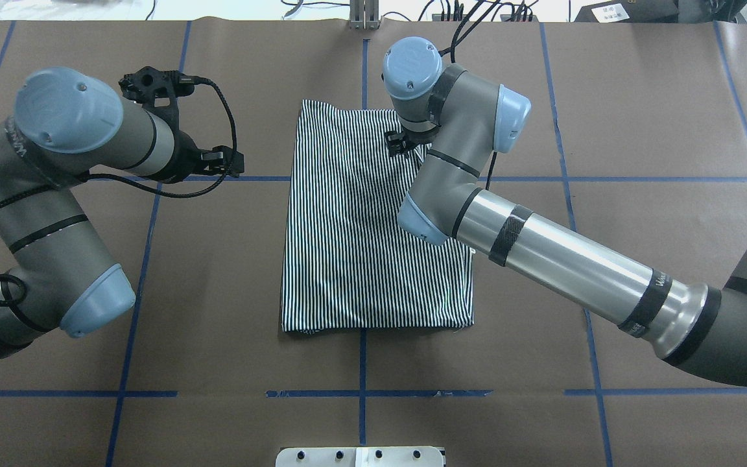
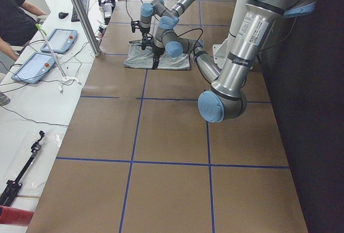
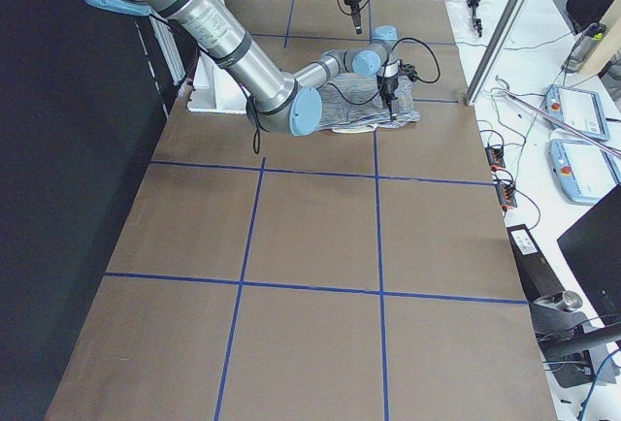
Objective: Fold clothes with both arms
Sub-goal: 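Open the right gripper and raise it away from the shirt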
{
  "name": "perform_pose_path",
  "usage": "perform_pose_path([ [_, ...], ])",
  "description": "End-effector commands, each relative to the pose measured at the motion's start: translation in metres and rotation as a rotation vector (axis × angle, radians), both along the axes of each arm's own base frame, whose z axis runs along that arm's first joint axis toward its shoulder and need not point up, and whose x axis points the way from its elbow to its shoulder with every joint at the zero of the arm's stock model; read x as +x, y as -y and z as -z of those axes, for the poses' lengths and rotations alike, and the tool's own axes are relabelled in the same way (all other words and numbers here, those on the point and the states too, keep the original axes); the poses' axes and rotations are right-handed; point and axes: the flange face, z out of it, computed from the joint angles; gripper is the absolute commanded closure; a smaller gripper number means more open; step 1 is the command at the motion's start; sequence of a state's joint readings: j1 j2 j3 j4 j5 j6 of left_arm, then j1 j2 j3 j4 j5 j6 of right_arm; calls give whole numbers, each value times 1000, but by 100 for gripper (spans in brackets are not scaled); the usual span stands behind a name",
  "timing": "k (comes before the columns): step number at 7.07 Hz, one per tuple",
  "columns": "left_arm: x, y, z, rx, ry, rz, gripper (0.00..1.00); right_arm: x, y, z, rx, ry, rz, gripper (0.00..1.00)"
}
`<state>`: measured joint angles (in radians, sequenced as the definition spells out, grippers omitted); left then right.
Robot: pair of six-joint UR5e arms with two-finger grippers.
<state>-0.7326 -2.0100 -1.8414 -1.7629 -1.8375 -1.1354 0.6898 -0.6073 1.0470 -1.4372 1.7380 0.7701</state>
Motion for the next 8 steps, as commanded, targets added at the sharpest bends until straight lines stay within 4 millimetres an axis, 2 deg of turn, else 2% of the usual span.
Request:
perform_pose_path([
  [1,0,0,1,1,-1,0,0,-1,0,-12,5,-17,15,0],
  [2,0,0,1,1,-1,0,0,14,13,-13,28,-28,32,0],
  [3,-3,3,1,-1,-2,6,0,36,26,-41,30,-59,43,0],
  [4,-3,3,5,4,-8,6,0,93,63,-63,68,-96,83,0],
  [5,-3,4,10,9,-14,9,0,153,89,-104,57,-121,129,0],
  [6,-6,6,11,11,-16,14,0,174,99,-102,52,-90,145,0],
  [7,-9,8,12,13,-17,18,0,172,95,-83,38,-22,169,0],
  [8,-11,5,21,13,-37,23,0,173,82,-65,-4,58,159,0],
])
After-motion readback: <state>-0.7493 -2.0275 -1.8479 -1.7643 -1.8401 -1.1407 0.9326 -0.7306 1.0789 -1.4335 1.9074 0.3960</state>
